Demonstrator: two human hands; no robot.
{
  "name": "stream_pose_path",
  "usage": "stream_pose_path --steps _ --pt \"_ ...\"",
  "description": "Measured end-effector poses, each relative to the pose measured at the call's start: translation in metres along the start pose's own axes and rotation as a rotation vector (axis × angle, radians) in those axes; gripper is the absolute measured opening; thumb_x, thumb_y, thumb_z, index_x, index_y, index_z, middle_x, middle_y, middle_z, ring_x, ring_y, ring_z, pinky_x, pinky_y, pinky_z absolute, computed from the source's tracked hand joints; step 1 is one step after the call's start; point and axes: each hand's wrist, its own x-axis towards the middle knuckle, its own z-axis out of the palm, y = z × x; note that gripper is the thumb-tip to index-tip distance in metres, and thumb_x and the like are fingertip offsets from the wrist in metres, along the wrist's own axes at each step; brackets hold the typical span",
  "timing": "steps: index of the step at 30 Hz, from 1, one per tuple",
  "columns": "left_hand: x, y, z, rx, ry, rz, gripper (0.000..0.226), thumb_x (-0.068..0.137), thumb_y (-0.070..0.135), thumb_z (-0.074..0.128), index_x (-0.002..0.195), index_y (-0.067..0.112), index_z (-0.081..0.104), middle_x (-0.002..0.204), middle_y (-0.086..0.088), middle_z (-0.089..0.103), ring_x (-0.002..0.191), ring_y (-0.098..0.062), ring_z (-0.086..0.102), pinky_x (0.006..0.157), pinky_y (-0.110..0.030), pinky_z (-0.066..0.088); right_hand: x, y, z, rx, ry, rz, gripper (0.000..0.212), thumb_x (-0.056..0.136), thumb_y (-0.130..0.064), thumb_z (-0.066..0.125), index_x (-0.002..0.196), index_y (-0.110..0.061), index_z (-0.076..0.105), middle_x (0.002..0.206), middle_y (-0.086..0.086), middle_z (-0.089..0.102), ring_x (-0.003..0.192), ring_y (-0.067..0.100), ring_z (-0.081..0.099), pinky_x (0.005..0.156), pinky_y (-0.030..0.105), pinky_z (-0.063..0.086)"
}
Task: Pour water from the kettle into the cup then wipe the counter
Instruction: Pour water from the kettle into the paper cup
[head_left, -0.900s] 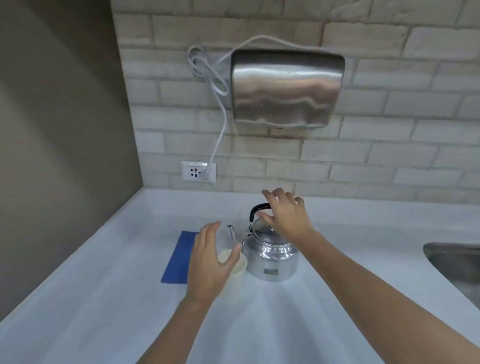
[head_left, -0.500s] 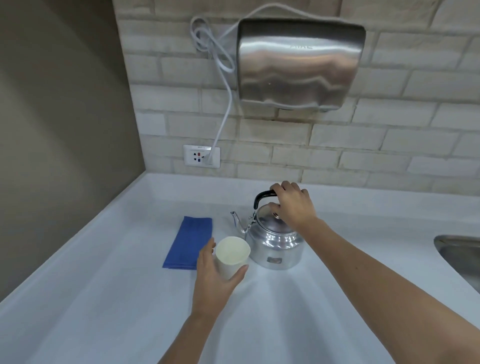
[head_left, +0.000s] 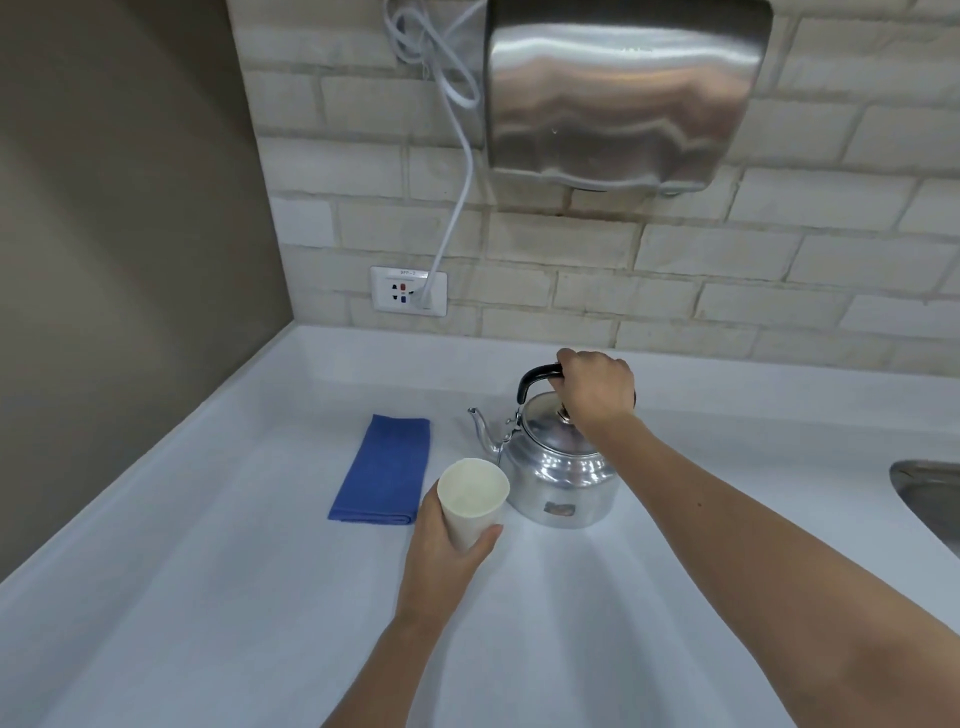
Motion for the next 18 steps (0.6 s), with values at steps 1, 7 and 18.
stream_pose_path --steps 1,7,18 --pt "0.0 0.0 0.0 0.003 0.001 -0.001 0.073 0.068 0.036 0.077 0.129 0.023 0.039 0.124 0.006 0.054 0.116 -0.012 0.05 0.098 -0.031 0.043 0.0 0.001 0.0 -0.002 -0.004 -0.007 0.022 0.094 -0.027 0.05 0.095 -0.006 0.058 0.09 0.012 0.069 0.084 0.033 0.062 0.067 0.033 0.033" --pt "-0.001 0.0 0.0 0.018 -0.012 -0.005 0.072 0.068 0.04 0.076 0.128 0.025 0.038 0.123 0.008 0.054 0.115 -0.012 0.05 0.099 -0.034 0.045 0.001 0.015 -0.01 -0.022 -0.016 0.009 0.023 0.095 -0.026 0.049 0.096 -0.005 0.057 0.087 0.013 0.068 0.076 0.032 0.061 0.057 0.03 0.034" --pt "0.0 0.0 0.001 0.071 -0.007 0.014 0.075 0.068 0.043 0.076 0.13 0.022 0.037 0.126 0.005 0.053 0.117 -0.016 0.049 0.1 -0.04 0.046 0.001 0.03 -0.038 -0.032 0.029 0.027 0.015 0.084 -0.02 0.055 0.07 -0.015 0.055 0.061 0.003 0.046 0.06 0.027 0.046 0.044 0.022 0.019"
